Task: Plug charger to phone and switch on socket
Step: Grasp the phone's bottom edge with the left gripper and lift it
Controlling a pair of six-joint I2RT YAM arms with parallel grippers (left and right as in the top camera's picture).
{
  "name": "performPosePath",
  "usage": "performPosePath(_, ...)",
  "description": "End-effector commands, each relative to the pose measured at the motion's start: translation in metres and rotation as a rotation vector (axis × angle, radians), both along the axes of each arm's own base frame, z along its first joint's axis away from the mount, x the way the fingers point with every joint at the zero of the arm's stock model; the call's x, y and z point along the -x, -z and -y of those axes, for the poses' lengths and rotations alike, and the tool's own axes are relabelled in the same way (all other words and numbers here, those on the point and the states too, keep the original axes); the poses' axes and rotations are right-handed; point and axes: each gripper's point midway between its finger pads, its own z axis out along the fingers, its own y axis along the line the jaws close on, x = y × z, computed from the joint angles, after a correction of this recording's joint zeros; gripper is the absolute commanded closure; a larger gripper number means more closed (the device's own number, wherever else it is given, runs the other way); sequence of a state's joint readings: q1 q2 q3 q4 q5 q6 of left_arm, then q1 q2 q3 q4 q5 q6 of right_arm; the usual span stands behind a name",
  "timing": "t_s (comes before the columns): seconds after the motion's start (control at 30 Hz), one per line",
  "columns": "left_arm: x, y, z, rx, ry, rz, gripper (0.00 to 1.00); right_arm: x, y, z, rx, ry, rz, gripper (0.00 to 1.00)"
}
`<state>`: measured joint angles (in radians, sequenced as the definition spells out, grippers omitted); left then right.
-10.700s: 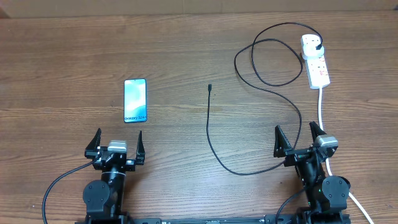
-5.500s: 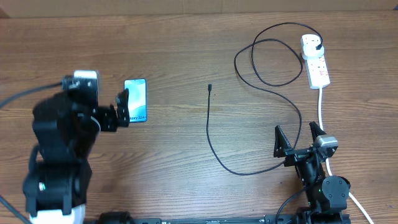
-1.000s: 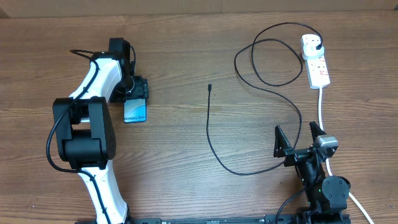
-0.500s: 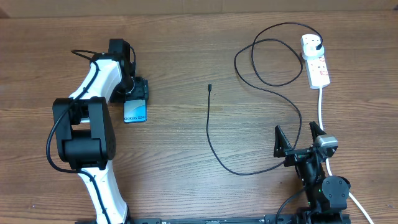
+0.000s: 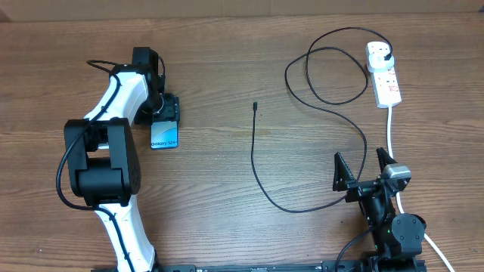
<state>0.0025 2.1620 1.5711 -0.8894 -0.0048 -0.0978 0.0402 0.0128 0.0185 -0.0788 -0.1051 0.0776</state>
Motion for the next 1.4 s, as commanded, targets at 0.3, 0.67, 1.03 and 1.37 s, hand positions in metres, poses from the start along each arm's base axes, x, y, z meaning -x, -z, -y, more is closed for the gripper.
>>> performPosePath(0.3,0.012,0.017,0.002,0.019,0.014,-0.049,0.37,0.0,0.002,-0.002,-0.004,-0.009,0.003,0.0)
performPosePath(0.67,0.007,0.007,0.002,0.019,0.014,-0.045,0.36,0.0,0.002,-0.002,-0.004,-0.009,0.003,0.0)
performPosePath(1.03,-0.019,-0.041,0.002,0.018,0.014,0.008,0.37,0.0,0.002,-0.002,-0.004,-0.009,0.003,0.0)
performPosePath(1.37,-0.033,-0.087,0.002,0.017,0.015,0.054,0.5,0.0,0.002,-0.002,-0.004,-0.009,0.003,0.0)
